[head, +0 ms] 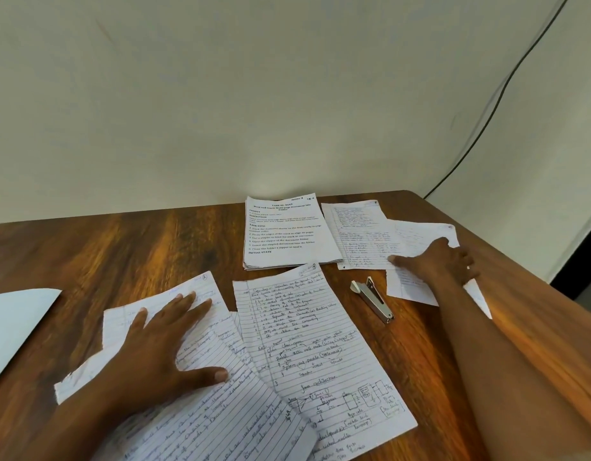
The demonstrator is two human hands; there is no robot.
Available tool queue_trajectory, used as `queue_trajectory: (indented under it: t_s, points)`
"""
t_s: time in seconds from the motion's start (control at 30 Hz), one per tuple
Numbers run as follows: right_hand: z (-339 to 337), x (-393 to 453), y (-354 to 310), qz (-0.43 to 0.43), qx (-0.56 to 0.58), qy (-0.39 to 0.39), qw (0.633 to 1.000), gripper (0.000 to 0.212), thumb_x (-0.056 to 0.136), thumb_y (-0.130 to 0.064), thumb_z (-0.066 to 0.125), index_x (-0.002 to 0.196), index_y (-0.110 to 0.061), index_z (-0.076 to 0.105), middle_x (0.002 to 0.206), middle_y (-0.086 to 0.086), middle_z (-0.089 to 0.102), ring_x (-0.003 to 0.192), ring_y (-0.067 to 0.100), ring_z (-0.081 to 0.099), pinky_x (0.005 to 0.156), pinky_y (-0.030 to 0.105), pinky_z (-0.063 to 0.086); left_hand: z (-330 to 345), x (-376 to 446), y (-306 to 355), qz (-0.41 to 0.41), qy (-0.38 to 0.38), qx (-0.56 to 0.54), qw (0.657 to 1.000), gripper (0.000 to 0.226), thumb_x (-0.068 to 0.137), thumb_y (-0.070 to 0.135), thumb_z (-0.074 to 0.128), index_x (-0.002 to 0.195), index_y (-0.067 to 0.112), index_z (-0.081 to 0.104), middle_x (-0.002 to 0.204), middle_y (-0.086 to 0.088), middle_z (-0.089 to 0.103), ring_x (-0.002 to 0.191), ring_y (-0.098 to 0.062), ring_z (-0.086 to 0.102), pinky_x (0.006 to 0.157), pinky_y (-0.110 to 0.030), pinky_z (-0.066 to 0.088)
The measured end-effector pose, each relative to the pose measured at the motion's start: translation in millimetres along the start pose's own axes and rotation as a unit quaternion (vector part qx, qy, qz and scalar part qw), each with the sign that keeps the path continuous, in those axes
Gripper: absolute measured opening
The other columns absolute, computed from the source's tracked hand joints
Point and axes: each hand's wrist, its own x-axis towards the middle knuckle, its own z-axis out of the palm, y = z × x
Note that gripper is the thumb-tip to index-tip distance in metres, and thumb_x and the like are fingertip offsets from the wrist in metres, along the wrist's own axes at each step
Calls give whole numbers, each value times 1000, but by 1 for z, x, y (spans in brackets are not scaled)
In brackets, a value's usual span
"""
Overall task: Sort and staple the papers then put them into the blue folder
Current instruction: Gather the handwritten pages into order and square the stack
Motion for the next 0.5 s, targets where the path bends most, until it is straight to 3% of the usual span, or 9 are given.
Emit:
queue_trajectory:
  t_s: [0.13,0.27,0.43,0.5]
  points:
    - [-3,-1,12,50,9,25,998,139,51,-86,79,157,-14,25,161,25,30,146,46,31,119,59,24,1,0,0,0,-4,9,1000,117,45,116,24,148,66,-3,168,23,-18,160,-8,-12,130,-52,-9]
    - [-11,-1,12,67,49,2,997,134,51,-75,90,153,-12,28,156,26,35,142,47,37,118,59,29,2,-1,-1,6,1,7,1000,117,49,115,28,150,65,0,168,23,-16,160,-8,-12,130,-52,-9]
    - [-14,-6,7,60,110,33,992,129,50,-63,97,151,-15,32,151,21,46,137,44,47,115,58,36,0,-4,1,11,2,4,1000,120,50,115,28,155,61,2,169,23,-14,160,-7,-12,130,-52,-9]
    - [-10,2,11,60,137,5,989,133,37,-75,92,146,-22,39,144,16,54,127,41,54,110,56,44,-1,-3,2,12,3,7,1000,122,50,115,27,156,59,2,169,23,-15,159,-7,-12,130,-52,-8]
